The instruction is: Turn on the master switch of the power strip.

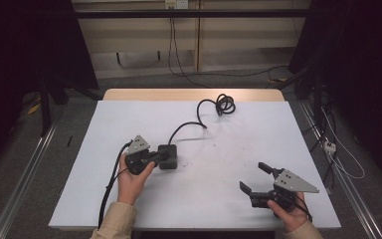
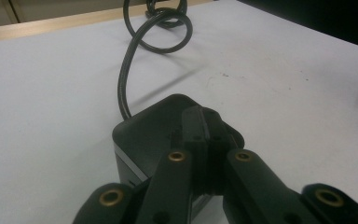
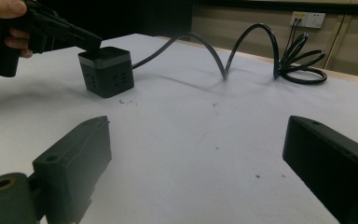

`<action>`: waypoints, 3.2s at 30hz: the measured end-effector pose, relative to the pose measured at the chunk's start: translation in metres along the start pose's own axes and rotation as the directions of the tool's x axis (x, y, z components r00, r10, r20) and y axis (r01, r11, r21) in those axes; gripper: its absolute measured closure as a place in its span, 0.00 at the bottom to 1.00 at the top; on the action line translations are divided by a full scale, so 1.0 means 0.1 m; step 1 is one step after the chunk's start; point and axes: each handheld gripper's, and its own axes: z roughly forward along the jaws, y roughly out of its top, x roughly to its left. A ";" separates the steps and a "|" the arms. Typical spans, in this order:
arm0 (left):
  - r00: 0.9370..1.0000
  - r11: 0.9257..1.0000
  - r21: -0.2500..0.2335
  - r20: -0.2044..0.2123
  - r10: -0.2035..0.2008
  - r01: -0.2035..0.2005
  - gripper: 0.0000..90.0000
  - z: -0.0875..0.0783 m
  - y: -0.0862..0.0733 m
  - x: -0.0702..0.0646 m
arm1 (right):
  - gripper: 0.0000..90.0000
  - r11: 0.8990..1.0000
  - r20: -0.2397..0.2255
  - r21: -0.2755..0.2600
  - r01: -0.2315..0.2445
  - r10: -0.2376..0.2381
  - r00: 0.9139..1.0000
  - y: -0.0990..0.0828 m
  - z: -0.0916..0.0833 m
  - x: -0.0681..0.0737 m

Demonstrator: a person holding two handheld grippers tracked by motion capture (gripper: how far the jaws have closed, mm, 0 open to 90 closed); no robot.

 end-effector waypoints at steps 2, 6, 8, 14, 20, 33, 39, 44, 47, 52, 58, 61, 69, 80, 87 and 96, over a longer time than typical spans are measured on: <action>1.000 1.000 0.001 -0.002 0.007 -0.007 1.00 0.00 0.00 0.00 | 0.08 1.000 0.000 0.001 0.000 0.000 1.000 0.00 0.00 0.00; 1.000 1.000 0.002 -0.005 0.008 -0.008 1.00 0.00 0.00 -0.01 | 0.08 1.000 -0.002 0.003 -0.003 0.003 1.000 0.00 0.00 0.01; 1.000 1.000 0.003 -0.004 0.009 -0.009 1.00 0.00 0.00 -0.01 | 0.08 1.000 -0.002 0.003 -0.003 0.003 1.000 0.00 0.00 0.01; 0.999 1.000 0.009 -0.015 0.029 -0.029 1.00 0.00 0.01 -0.02 | 0.08 1.000 -0.001 0.001 -0.001 0.001 1.000 0.00 0.01 0.00; 0.999 1.000 0.014 -0.020 0.026 -0.026 1.00 0.00 0.01 -0.03 | 0.08 1.000 -0.001 0.000 0.000 0.000 1.000 0.00 0.00 0.00; 0.999 0.999 0.017 -0.033 0.032 -0.032 1.00 0.00 0.00 -0.05 | 0.08 1.000 0.001 0.001 -0.001 0.001 1.000 0.00 0.00 0.00; 0.999 0.999 0.017 -0.037 0.033 -0.032 1.00 0.00 0.00 -0.06 | 0.08 1.000 0.000 0.001 0.000 0.000 1.000 0.00 0.00 0.00; 0.999 0.999 0.015 -0.034 0.028 -0.028 1.00 0.00 0.00 -0.05 | 0.08 1.000 0.000 0.000 0.000 0.000 1.000 0.00 0.00 0.00; 0.998 0.999 0.021 -0.039 0.040 -0.039 1.00 0.00 0.01 -0.05 | 0.08 1.000 0.001 0.000 -0.001 0.001 1.000 0.00 0.00 0.00; 0.999 0.999 0.021 -0.041 0.033 -0.032 1.00 0.01 0.01 -0.06 | 0.08 1.000 0.001 0.001 -0.001 0.001 1.000 0.00 0.00 0.00; 0.999 1.000 0.013 -0.037 0.013 -0.013 1.00 0.01 0.01 -0.05 | 0.08 1.000 0.001 -0.001 0.000 0.000 1.000 0.00 0.00 0.00; 0.999 1.000 0.016 -0.040 0.014 -0.013 1.00 0.01 0.01 -0.06 | 0.08 1.000 0.001 -0.001 0.001 -0.001 1.000 0.00 0.00 0.00; 0.999 1.000 0.018 -0.036 0.000 0.001 1.00 0.01 0.01 -0.05 | 0.08 1.000 0.001 -0.001 -0.001 0.001 1.000 0.00 0.00 0.00; 0.999 1.000 0.012 -0.037 -0.006 0.006 1.00 0.01 0.01 -0.04 | 0.08 1.000 0.002 -0.002 -0.004 0.004 1.000 0.00 0.00 0.00; 0.999 1.000 0.016 -0.038 -0.004 0.005 1.00 0.00 0.03 -0.04 | 0.08 1.000 0.000 -0.002 0.000 0.000 1.000 0.00 0.00 0.00; 0.999 1.000 0.002 -0.025 -0.024 0.024 1.00 0.02 0.02 -0.04 | 0.08 1.000 0.002 -0.004 -0.002 0.002 1.000 0.00 0.00 -0.01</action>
